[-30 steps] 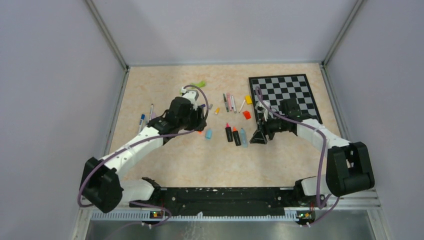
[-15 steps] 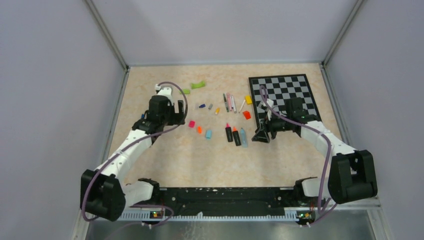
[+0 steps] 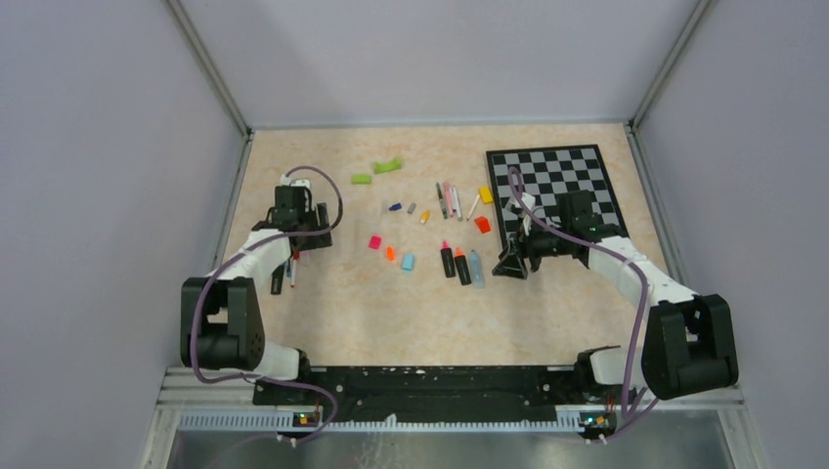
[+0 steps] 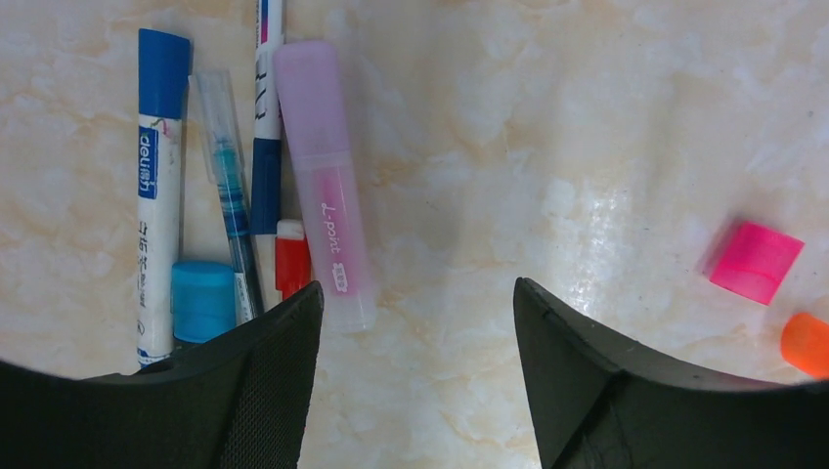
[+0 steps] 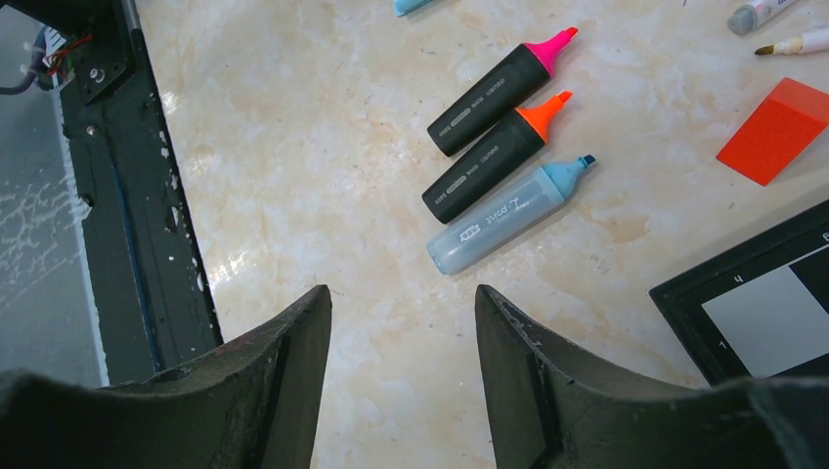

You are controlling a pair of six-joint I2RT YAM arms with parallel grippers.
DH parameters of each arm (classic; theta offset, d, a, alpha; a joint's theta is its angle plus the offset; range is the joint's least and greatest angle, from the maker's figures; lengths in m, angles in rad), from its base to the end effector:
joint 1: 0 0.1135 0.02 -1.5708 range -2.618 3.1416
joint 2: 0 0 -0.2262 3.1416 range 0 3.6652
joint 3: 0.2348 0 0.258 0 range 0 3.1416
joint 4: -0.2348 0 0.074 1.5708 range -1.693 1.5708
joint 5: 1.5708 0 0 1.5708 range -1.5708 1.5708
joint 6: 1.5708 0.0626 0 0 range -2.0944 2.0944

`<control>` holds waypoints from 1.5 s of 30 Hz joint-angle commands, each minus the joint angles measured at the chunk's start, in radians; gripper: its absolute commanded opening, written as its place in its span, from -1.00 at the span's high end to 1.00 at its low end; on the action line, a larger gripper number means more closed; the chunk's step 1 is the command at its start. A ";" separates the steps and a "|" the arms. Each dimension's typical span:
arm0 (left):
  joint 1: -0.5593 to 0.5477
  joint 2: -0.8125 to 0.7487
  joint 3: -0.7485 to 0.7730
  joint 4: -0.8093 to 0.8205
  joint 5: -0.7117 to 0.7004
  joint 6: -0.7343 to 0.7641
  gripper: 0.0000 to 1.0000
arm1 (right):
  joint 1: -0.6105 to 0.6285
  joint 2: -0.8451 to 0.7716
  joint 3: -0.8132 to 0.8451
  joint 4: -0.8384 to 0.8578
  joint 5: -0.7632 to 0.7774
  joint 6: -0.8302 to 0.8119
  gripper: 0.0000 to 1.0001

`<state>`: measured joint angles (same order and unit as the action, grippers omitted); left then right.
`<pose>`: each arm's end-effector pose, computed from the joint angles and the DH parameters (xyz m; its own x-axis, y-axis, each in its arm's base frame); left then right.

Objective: Open the pen caps
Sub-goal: Pick up the pen from the center of the board.

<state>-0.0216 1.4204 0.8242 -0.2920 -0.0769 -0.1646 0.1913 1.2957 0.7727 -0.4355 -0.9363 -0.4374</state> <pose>0.3135 -0.0020 0.1401 -0.7609 -0.1470 -0.6321 -0.1537 0.9871 -0.0446 0.2553 0.1008 0.1669 -0.4875 -0.3502 -0.7998 -0.8541 0.3816 0.3536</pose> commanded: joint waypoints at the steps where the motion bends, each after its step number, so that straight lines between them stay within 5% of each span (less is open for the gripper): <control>1: 0.015 0.051 0.059 0.021 -0.016 0.046 -0.45 | -0.006 -0.018 0.004 0.015 -0.017 -0.026 -0.10; 24: 0.061 0.187 0.103 0.022 -0.010 0.074 -0.04 | -0.007 -0.003 0.006 0.005 -0.009 -0.035 -0.10; 35: 0.064 0.259 0.134 -0.013 -0.027 0.047 -0.04 | -0.007 0.002 0.007 0.002 -0.009 -0.038 -0.10; 45: 0.064 0.289 0.163 -0.072 0.008 -0.016 0.58 | -0.009 0.009 0.008 -0.006 -0.005 -0.045 -0.10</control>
<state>0.0360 1.7065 0.9867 -0.3149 -0.1032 -0.1596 0.1913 1.2991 0.7727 -0.4435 -0.9352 -0.4526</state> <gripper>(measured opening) 0.277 0.546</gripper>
